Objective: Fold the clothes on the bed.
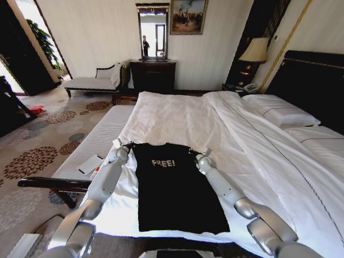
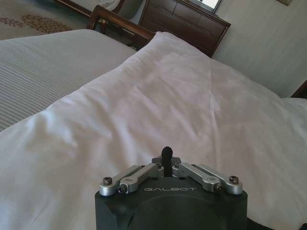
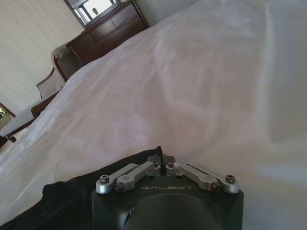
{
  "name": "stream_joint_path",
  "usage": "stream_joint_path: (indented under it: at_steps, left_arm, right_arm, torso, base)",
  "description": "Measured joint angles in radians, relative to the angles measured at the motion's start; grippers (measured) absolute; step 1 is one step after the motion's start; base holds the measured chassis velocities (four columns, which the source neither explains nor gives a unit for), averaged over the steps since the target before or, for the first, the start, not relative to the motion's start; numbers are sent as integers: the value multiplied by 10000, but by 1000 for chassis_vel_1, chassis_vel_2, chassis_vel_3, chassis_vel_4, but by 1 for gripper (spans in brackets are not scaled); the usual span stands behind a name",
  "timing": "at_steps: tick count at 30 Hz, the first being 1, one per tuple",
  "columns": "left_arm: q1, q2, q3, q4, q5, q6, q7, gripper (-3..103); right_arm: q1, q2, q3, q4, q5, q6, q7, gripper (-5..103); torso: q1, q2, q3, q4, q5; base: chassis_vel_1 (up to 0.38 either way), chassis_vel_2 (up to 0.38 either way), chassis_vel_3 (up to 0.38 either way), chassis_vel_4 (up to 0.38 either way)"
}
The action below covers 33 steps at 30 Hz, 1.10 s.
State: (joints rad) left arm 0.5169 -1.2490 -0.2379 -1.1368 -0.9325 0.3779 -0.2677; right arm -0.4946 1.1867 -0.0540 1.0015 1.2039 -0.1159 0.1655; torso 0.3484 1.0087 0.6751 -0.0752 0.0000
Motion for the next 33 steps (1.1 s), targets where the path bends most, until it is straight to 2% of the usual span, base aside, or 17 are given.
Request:
stream_joint_path:
  at_steps: [3,10,15,25,33]
  left_arm:
    - [-79,69,-30,-81,-59,-84,-3,2]
    - [-482,315,-145,-140,-386,-204,-181,2]
    - [-1373,664,-105,2,-734,-223,-215,2]
    - [-2615,895,219,527,-957,-224,-125,2]
    - [-2248,1285,335,-98,-1133,-237,63,2]
  right_arm:
    - [17,-31,85,153,-3,387,-325,0]
    - [288,-27,331,494,133,958,-521,0]
    - [736,-238,414,914,643,1409,-867,0]
    - [1685,-317,225,938,920,1817,-1224,0]
    - [1936,-556,-71,974,922,2082,-1422,0]
  torso:
    - [0,0,0,-2,0]
    - [0,0,0,2,-1]
    - [0,0,0,1,0]
    - [1,0,0,1,-1]
    - [0,0,1,0,-1]
  base:
    - [0,0,0,0]
    - [0,0,0,0]
    - [0,0,0,0]
    - [0,0,0,0]
    - [0,0,0,0]
